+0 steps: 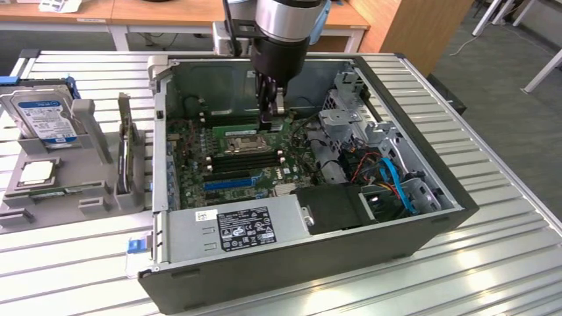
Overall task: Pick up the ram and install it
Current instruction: 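Insert the ram into the slot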
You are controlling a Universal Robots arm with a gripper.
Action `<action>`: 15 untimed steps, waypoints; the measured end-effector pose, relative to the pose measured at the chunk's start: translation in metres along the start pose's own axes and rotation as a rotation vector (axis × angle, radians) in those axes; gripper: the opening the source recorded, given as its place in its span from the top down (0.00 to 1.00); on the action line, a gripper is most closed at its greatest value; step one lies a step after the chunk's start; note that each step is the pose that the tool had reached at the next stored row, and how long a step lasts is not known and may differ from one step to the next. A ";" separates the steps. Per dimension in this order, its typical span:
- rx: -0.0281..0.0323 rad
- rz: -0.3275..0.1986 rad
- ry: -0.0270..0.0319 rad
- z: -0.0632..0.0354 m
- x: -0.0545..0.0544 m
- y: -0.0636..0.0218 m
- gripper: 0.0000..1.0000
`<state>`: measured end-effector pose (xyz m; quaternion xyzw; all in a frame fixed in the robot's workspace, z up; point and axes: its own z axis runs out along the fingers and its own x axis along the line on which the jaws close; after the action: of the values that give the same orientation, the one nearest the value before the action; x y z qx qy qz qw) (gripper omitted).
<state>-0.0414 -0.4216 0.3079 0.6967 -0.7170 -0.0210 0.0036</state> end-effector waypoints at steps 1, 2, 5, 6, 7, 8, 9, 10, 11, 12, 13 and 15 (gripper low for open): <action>0.0000 0.000 0.0000 0.0009 0.000 0.0000 0.88; 0.0000 0.000 0.0000 0.0018 0.000 -0.0001 0.88; 0.0000 0.000 0.0000 0.0044 0.000 -0.0002 0.88; 0.0000 0.000 -0.0001 0.0054 0.000 -0.0002 0.88; 0.0000 0.000 0.0000 0.0062 0.000 -0.0002 0.88; 0.0000 0.000 -0.0001 0.0071 0.000 -0.0002 0.88; 0.0000 0.000 0.0000 0.0079 0.000 -0.0003 0.88; 0.0000 0.000 0.0000 0.0087 0.000 -0.0003 0.88; 0.0000 0.000 0.0000 0.0094 0.000 -0.0003 0.88; 0.0000 0.000 0.0000 0.0101 0.000 -0.0003 0.88; 0.0000 0.000 0.0000 0.0108 0.000 -0.0004 0.88; 0.0000 0.000 -0.0001 0.0123 0.000 -0.0004 0.88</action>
<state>-0.0414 -0.4216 0.2956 0.6967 -0.7171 -0.0211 0.0036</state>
